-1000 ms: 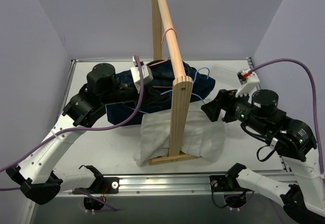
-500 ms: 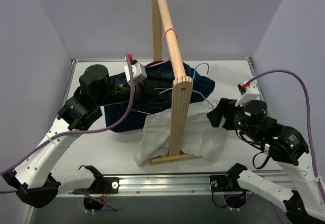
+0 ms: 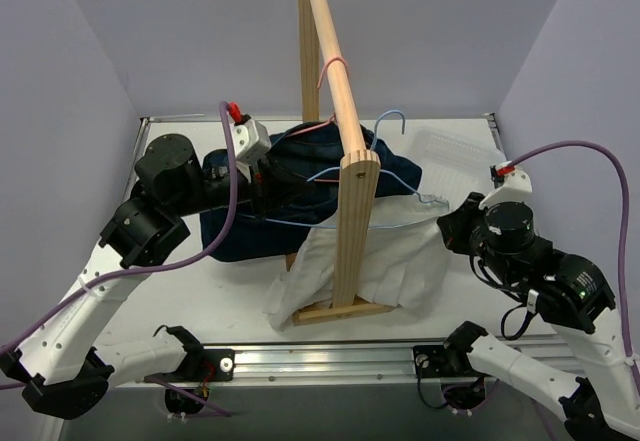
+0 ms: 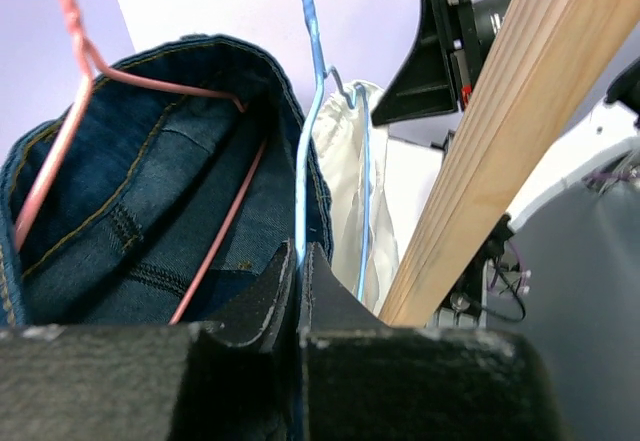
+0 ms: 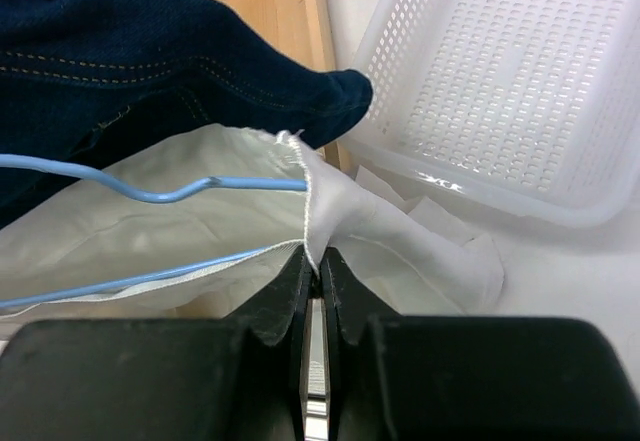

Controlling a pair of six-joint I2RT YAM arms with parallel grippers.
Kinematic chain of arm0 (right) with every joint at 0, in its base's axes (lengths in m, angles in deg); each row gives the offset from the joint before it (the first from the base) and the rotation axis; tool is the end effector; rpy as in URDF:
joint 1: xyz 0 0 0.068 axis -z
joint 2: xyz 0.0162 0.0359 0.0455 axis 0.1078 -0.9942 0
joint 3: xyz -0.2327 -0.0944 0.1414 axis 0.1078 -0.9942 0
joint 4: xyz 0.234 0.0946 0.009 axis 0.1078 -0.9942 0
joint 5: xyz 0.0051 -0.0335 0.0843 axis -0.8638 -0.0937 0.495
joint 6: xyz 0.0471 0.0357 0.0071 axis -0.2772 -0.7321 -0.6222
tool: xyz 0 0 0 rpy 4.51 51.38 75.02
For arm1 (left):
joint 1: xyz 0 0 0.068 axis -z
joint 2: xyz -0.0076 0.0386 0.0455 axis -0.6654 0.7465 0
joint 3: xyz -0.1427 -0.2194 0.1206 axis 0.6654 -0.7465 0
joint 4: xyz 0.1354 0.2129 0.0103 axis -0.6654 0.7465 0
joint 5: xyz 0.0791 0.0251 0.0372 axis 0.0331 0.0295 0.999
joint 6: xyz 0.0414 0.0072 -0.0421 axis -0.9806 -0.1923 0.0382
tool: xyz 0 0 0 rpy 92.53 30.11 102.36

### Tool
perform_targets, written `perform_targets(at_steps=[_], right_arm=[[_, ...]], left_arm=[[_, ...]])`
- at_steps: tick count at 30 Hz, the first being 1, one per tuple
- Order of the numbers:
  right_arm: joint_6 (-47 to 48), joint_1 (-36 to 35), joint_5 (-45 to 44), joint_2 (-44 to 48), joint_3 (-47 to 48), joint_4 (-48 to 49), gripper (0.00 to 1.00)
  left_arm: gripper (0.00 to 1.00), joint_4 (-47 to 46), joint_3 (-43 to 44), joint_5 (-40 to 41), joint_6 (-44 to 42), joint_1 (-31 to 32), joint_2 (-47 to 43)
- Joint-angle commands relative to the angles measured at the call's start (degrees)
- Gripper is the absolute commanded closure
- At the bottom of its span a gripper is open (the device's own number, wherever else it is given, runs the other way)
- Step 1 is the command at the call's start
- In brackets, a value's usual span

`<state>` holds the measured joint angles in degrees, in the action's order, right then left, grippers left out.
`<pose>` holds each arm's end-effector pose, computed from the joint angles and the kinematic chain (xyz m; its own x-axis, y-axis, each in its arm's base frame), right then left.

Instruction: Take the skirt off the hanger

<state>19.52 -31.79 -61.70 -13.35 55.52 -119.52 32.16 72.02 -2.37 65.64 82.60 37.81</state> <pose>0.0884 0.0526 0.4427 -0.3958 0.3826 -0.8348 -0.1645 0.8648 0.4744 0.1357 -0.1488 0.5077 -0.0815 -0.0162 -0.9965 0.9571 0.2777 -0.0828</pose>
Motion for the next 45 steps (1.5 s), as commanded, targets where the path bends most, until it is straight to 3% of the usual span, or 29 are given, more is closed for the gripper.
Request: perform_targets(at_steps=[1,8,12,20,32,36,41,45], right_arm=[[-1.5,-0.3,-4.8,1.3,-0.1,0.2,1.0],[-1.2,-0.3,-5.1,1.9,0.7,-0.2,1.0],[-1.3,-0.3,-5.0,2.0,0.5,0.0,1.0],[-1.3,-0.3,-3.8,1.3,0.7,0.4,1.0],[-0.9,-0.3,-3.6,0.9,0.4,0.9,1.0],[-0.6,-0.3,-4.8,0.9,2.5,-0.7,1.0],[-0.1,-0.3,-5.3,1.6,3.0,-1.9,1.0],[-0.5,-0.3,-5.0,2.1,2.0,-1.6,1.0]], left_arm=[[0.98,-9.5,-2.9,4.1,7.2,-0.3,-4.0],[0.98,-15.3,-6.8,12.1,14.6,-0.3,-4.9],[0.98,-22.6,-9.1,11.0,20.8,-0.3,-2.5],[0.98,-28.5,-3.9,3.5,21.7,0.2,8.2],[0.98,-26.6,5.6,5.0,22.9,2.1,16.1],[0.98,-25.5,3.4,5.9,22.2,2.5,14.0],[0.98,-26.5,-6.7,7.0,22.2,2.7,4.0],[0.98,-21.4,-11.1,8.4,19.5,2.8,-2.8]])
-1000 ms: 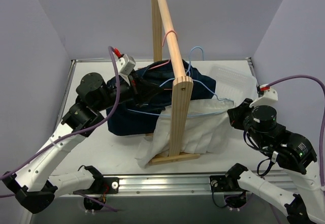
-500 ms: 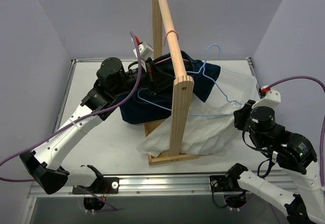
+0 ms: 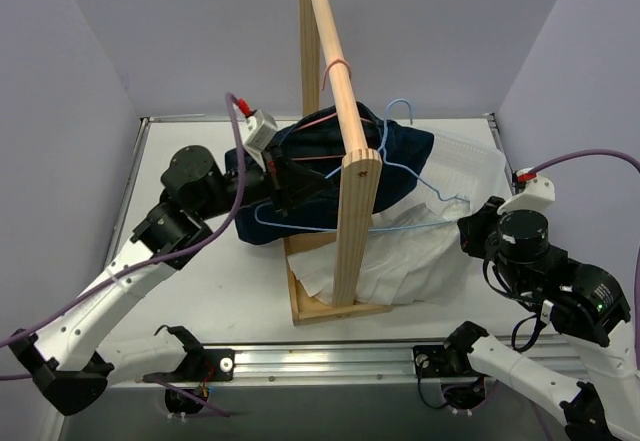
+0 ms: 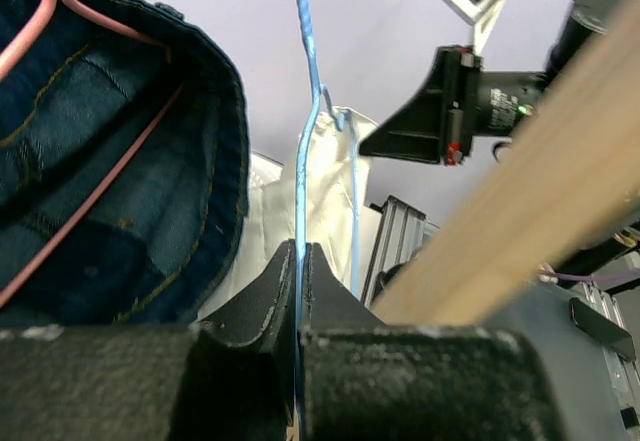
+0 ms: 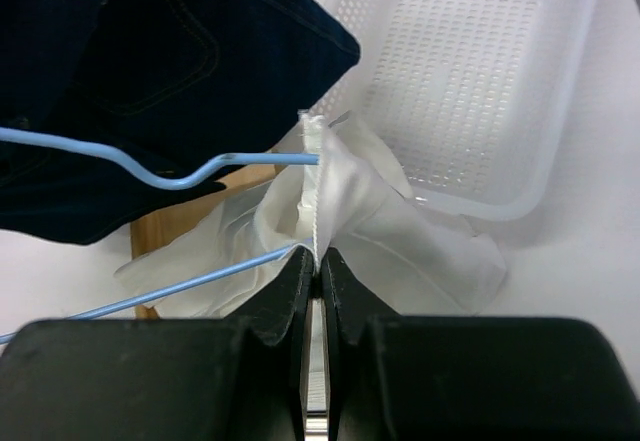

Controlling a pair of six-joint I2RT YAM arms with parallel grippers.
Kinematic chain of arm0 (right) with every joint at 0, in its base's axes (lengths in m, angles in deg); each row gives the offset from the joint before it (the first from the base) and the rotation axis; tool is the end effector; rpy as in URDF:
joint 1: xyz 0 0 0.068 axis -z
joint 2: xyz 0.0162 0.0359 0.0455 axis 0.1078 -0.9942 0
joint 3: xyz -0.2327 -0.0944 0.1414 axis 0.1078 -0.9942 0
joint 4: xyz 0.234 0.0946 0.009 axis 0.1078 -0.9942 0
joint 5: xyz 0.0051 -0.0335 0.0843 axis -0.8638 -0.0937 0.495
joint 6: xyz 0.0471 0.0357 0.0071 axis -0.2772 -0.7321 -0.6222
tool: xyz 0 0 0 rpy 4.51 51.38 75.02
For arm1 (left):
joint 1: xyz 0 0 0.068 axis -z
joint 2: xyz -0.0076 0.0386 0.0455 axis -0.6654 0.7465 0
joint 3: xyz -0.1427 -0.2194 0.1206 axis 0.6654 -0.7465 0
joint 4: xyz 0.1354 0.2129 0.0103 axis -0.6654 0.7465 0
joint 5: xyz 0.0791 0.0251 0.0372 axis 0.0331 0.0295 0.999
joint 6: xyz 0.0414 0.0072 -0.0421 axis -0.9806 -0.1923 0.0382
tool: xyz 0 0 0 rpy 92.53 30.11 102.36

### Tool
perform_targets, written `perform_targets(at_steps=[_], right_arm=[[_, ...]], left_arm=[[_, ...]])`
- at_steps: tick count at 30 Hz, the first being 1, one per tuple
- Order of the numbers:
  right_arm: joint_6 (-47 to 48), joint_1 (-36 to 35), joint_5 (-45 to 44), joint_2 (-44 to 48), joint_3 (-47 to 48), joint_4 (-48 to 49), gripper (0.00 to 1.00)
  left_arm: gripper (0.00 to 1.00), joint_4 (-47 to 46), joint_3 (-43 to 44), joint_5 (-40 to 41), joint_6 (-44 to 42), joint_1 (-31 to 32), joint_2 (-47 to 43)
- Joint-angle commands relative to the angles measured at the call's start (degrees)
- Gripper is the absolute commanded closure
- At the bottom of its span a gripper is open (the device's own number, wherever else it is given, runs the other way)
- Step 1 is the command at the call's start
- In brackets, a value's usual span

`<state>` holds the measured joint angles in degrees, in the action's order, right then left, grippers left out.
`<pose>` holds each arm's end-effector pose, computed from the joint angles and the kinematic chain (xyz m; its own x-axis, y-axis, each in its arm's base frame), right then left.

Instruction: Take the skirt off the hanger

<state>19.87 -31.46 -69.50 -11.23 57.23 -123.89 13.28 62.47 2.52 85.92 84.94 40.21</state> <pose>0.0754 0.0348 0.4459 -0.3276 0.3944 -0.8586 -0.0547 0.8993 0.4339 0.1590 -0.1776 0.4828 -0.3216 -0.2049 -0.9244 0.8924 0.2608 -0.3683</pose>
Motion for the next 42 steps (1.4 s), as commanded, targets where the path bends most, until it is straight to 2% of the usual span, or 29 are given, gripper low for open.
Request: perform_targets(at_steps=[1,9,17,20,29,34,42], right_arm=[[-0.9,-0.7,2.8,0.4,-0.1,2.9,1.0],[-2.6,-0.7,4.9,2.3,0.1,3.6,1.0],[-2.7,-0.7,3.9,3.0,1.8,2.2,1.0],[-2.6,-0.7,3.3,3.0,2.1,1.8,1.0],[-2.9,-0.7,3.0,1.4,1.9,3.2,1.0],[-2.5,-0.7,3.3,-0.1,2.3,4.4,1.0],[-2.1,-0.7,1.8,-2.6,5.6,4.5,1.0]], left_arm=[[0.98,-1.0,-2.3,4.0,-1.5,0.5,-7.9],[0.98,14.1,-5.2,13.3,-11.4,0.5,-15.5],[0.98,16.2,-12.9,22.6,-15.6,0.5,-25.3],[0.98,17.1,-12.6,24.0,-16.6,0.5,-27.1],[0.98,16.5,-7.9,23.6,-17.9,0.5,-29.3],[0.98,14.8,-3.5,22.1,-18.7,0.5,-25.8],[0.98,8.3,-2.1,18.6,-16.1,0.5,-22.0]])
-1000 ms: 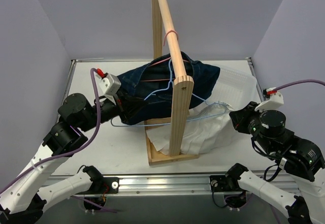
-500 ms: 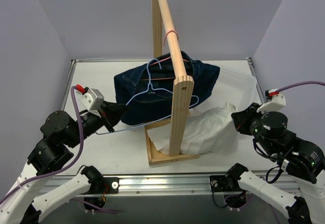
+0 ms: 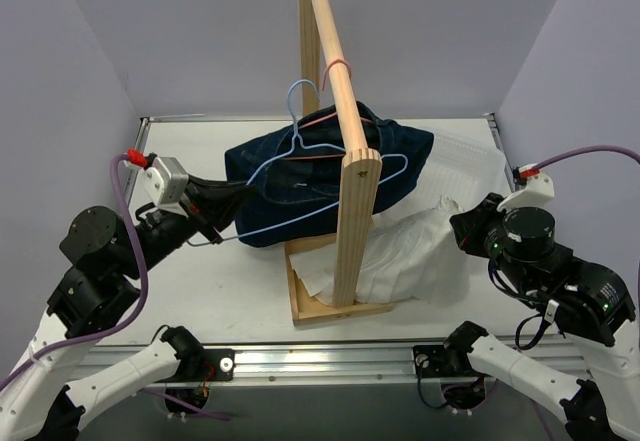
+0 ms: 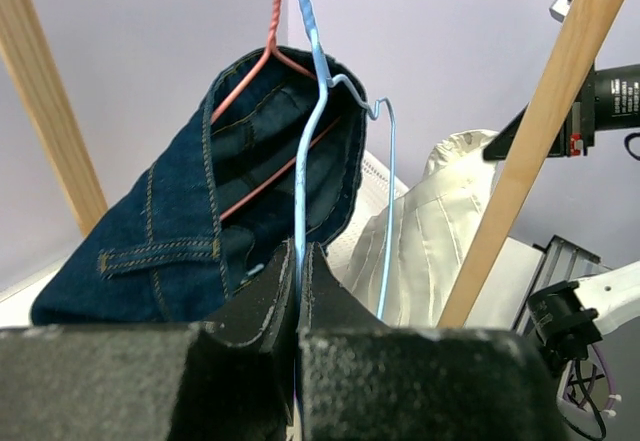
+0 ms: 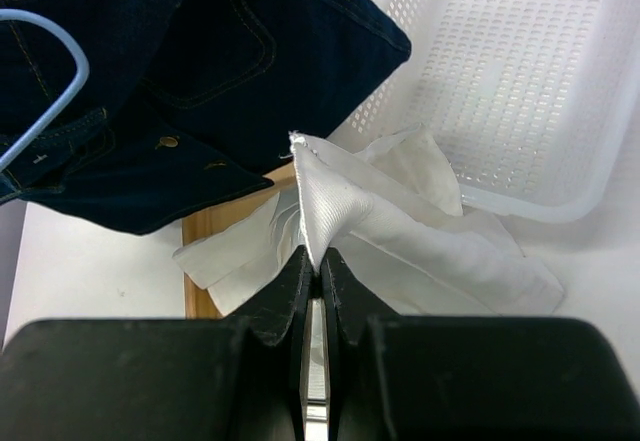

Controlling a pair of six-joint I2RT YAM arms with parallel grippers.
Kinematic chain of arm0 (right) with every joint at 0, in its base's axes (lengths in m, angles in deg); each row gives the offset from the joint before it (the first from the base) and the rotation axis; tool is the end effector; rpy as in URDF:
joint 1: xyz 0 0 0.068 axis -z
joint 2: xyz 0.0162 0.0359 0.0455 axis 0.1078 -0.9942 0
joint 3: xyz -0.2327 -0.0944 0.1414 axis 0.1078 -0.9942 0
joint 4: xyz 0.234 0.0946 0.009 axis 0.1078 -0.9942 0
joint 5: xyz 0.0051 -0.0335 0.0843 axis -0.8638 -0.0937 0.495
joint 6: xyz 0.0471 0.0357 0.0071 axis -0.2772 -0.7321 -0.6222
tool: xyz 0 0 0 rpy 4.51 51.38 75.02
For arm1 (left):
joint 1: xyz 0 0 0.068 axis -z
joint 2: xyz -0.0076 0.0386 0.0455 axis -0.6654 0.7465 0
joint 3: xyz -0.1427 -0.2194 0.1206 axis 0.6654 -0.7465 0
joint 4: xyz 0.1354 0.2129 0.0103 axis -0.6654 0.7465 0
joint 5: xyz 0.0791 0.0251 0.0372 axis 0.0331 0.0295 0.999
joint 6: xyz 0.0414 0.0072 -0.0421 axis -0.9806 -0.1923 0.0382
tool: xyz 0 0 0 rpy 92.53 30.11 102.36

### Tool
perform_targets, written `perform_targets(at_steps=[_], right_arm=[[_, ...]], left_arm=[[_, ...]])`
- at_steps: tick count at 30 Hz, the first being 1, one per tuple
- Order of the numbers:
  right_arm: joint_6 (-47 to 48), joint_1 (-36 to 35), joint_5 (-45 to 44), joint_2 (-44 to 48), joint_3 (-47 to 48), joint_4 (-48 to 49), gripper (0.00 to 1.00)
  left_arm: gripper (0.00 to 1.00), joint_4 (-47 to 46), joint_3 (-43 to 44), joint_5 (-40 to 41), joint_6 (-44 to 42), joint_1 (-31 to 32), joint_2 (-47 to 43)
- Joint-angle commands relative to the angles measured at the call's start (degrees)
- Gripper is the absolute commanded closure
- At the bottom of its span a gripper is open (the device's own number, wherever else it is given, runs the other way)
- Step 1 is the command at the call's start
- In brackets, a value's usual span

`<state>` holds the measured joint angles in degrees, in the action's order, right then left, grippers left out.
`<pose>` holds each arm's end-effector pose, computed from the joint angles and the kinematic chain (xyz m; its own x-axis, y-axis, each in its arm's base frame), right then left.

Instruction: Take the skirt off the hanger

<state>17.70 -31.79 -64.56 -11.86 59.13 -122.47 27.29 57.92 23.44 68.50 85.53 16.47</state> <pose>0.0737 0.0385 0.4565 -0.3492 0.4380 -0.8284 -0.1301 0.8528 0.5057 0.0699 -0.0746 0.4928 0.0451 -0.2190 -0.9747 0.7872 0.6085 -0.1003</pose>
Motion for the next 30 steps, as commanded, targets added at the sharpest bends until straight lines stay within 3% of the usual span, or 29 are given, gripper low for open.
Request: perform_targets(at_steps=[1,11,30], right_arm=[[0.4,-0.3,-3.3,-2.8,4.4,3.0,1.0],[2.3,-0.3,-5.0,-7.7,8.5,2.9,1.0],[1.8,-0.3,-4.1,-6.9,5.8,3.0,1.0]], left_arm=[[0.98,-7.4,2.3,-3.2,1.6,0.0,2.1],[0.98,-11.9,3.0,-7.7,3.4,0.0,5.6],[0.98,-13.2,5.2,-5.8,4.0,0.0,4.3]])
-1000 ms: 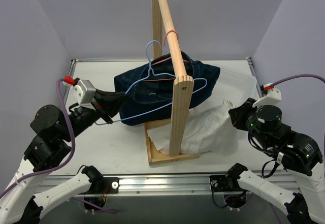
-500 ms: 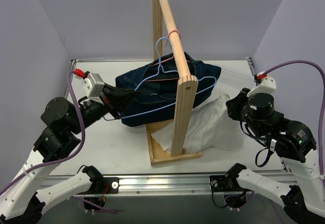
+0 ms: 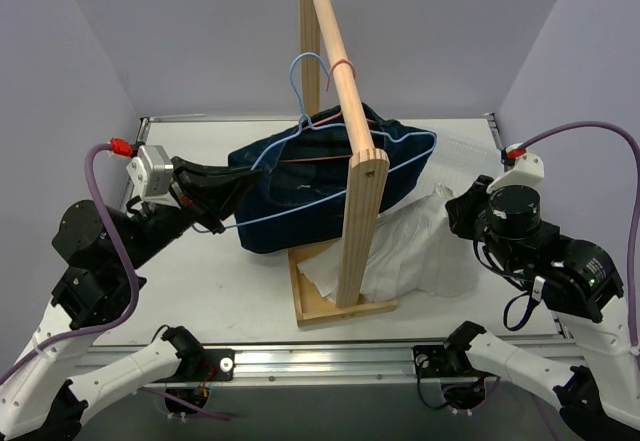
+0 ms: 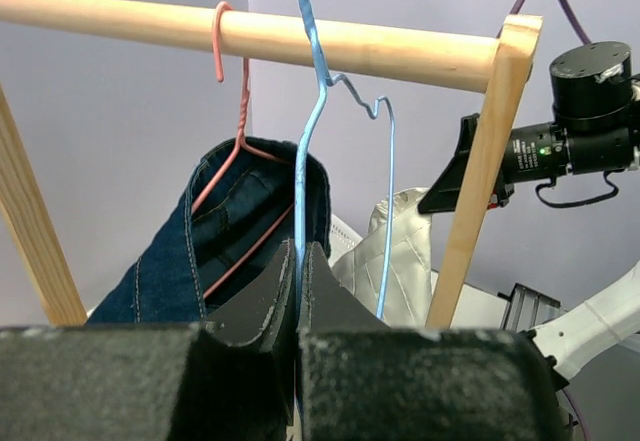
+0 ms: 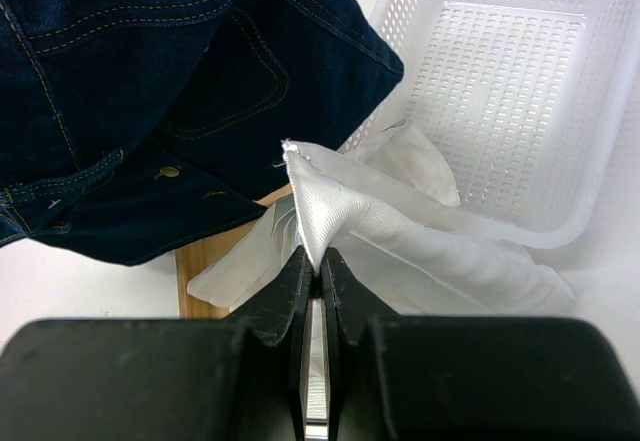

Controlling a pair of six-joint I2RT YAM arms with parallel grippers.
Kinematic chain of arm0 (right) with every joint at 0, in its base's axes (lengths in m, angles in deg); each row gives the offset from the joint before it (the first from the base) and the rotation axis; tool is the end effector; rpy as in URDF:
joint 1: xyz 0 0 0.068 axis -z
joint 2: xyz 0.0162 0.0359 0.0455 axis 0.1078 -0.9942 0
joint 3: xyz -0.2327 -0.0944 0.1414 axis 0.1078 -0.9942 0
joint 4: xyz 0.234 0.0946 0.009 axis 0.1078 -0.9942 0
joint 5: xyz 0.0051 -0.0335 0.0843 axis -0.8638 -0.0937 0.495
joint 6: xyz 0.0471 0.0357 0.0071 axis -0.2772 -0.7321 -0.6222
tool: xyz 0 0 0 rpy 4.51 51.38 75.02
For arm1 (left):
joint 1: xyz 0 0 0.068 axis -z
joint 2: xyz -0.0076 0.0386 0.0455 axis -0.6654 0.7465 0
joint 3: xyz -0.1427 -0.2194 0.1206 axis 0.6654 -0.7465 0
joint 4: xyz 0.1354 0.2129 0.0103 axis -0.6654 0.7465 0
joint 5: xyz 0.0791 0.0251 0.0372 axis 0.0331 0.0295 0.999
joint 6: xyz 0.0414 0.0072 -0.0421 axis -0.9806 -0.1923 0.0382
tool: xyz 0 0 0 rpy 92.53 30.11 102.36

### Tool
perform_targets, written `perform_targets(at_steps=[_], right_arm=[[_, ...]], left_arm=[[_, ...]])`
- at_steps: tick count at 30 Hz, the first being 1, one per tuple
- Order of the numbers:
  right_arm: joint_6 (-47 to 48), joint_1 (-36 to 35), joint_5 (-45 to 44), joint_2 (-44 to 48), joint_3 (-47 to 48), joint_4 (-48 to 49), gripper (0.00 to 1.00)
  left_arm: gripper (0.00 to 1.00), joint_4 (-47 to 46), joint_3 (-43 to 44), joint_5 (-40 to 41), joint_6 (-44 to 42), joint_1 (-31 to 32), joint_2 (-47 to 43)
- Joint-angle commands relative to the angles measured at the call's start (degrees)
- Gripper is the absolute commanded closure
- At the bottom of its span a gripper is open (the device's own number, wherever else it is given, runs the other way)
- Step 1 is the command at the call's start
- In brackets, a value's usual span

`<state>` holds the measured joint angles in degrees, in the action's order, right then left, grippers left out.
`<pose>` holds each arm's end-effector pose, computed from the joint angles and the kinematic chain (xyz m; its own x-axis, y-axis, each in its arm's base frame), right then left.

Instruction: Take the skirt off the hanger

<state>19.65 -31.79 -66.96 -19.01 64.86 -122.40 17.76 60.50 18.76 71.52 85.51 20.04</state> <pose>0.0970 0.0545 0.4744 -0.3380 0.4027 -0.8506 -0.1011 0.8831 0.4582 0.0744 -0.0837 0.5189 0.0979 -0.3378 -0.9361 0.8478 0.5210 -0.0993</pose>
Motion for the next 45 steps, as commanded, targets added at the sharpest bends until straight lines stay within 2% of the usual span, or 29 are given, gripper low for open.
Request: perform_targets(at_steps=[1,10,15,17,21,22,24,25,28,29,31,35,39,43,45], right_arm=[[-0.2,-0.3,-1.7,0.2,0.5,2.9,1.0],[1.4,-0.3,-3.7,-3.5,6.9,1.2,1.0],[3.0,-0.3,-7.9,-7.9,14.9,-2.1,1.0],[4.1,-0.3,-10.9,-9.8,18.3,-5.8,1.0],[6.0,-0.3,-22.1,-15.0,27.6,-12.5,1.0],[6.2,-0.3,-23.9,-15.8,31.5,-13.7,1.0],[7.6,-0.3,-27.0,-17.4,34.7,-15.3,1.0],[8.4,-0.3,-27.4,-17.7,37.5,-14.5,1.0],[11.4,-0.3,-28.4,-18.5,41.4,-12.0,1.0],[12.2,-0.3,-28.8,-18.9,42.1,-11.3,1.0],[15.0,-0.3,-29.0,-18.9,42.7,-7.8,1.0],[21.6,-0.3,-27.7,-18.2,42.5,1.5,1.0],[28.2,-0.3,-31.1,-20.8,43.7,8.7,1.0],[40.2,-0.3,-34.3,-22.3,40.1,24.9,1.0],[46.4,-0.3,-37.1,-25.1,40.8,29.0,1.0]], left_arm=[[0.98,-3.6,2.8,-1.8,1.1,0.0,1.2],[0.98,-1.4,2.8,-9.3,3.1,0.0,6.8],[0.98,2.9,2.1,-8.4,2.0,0.0,7.4],[0.96,4.4,1.1,-5.2,1.8,0.0,7.2],[0.71,7.4,-2.2,0.6,1.7,0.0,5.4],[0.59,7.4,-2.8,1.0,1.6,0.0,5.1],[0.49,7.0,-4.4,1.7,1.3,0.0,4.4],[0.42,7.0,-4.8,2.0,1.3,0.0,4.3],[0.34,7.0,-5.6,2.5,1.0,0.0,4.3],[0.29,6.8,-5.7,2.5,0.6,0.0,4.4],[0.06,7.0,-5.9,2.7,0.5,0.0,4.5],[0.06,6.9,-6.8,3.0,-0.2,0.0,5.2],[0.06,6.3,-8.8,3.7,-0.3,0.0,5.1],[0.06,6.0,-10.9,6.2,0.2,0.0,4.0],[0.06,5.6,-12.2,7.2,0.1,0.0,2.6]])
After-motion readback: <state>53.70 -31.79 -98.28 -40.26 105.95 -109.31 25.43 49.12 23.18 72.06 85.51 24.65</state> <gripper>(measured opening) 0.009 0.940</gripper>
